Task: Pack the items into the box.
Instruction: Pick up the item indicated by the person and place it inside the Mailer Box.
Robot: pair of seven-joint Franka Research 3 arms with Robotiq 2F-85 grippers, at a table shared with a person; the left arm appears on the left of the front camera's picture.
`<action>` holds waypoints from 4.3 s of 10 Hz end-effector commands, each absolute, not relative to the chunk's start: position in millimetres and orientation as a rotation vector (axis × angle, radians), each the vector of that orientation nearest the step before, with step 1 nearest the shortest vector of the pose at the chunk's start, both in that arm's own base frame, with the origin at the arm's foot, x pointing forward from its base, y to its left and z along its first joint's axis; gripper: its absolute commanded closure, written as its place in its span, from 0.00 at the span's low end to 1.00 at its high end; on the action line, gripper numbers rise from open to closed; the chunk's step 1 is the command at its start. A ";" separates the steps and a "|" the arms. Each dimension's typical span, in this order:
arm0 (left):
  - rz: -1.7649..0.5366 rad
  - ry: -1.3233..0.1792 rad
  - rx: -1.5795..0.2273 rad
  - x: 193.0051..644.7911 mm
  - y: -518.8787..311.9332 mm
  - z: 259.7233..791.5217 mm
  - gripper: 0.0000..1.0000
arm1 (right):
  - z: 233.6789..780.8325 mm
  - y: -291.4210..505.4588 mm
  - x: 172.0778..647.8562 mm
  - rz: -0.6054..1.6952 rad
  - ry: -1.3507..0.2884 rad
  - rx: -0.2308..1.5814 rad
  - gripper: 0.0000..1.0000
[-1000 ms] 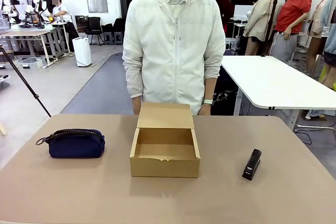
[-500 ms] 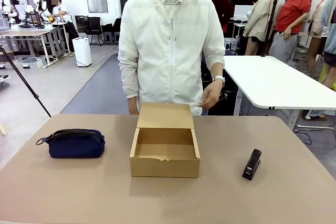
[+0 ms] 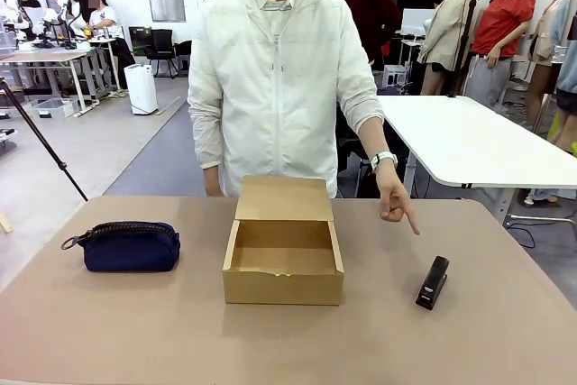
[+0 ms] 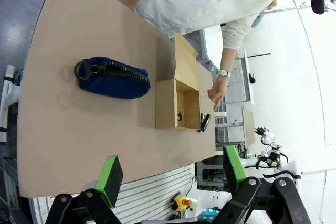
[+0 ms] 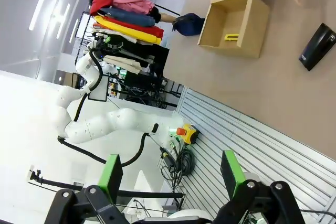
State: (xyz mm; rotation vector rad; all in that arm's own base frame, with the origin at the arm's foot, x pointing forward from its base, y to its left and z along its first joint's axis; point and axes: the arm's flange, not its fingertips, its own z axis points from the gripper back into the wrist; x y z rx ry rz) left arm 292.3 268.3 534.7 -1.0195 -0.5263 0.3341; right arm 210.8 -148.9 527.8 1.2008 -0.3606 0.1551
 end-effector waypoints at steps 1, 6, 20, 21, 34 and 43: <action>0.320 -0.541 -1.037 292.0 269.0 535.4 0.00 | 526.7 -153.5 208.2 0.182 -0.355 1.185 0.00; 0.320 -0.541 -1.037 292.0 269.0 535.4 0.00 | 526.7 -153.5 208.2 0.182 -0.355 1.185 0.00; 0.320 -0.541 -1.037 292.0 269.0 535.4 0.00 | 437.2 64.0 446.0 0.048 0.170 -0.113 0.00; 0.320 -0.541 -1.037 292.0 269.0 535.4 0.00 | 432.3 62.8 433.6 0.124 0.244 -0.120 0.00; 0.320 -0.541 -1.037 292.0 269.0 535.4 0.00 | 356.3 80.3 484.7 -0.191 0.090 -0.002 0.00; 0.320 -0.541 -1.037 292.0 269.0 535.4 0.00 | 348.2 94.5 471.6 -0.829 -0.078 0.001 0.00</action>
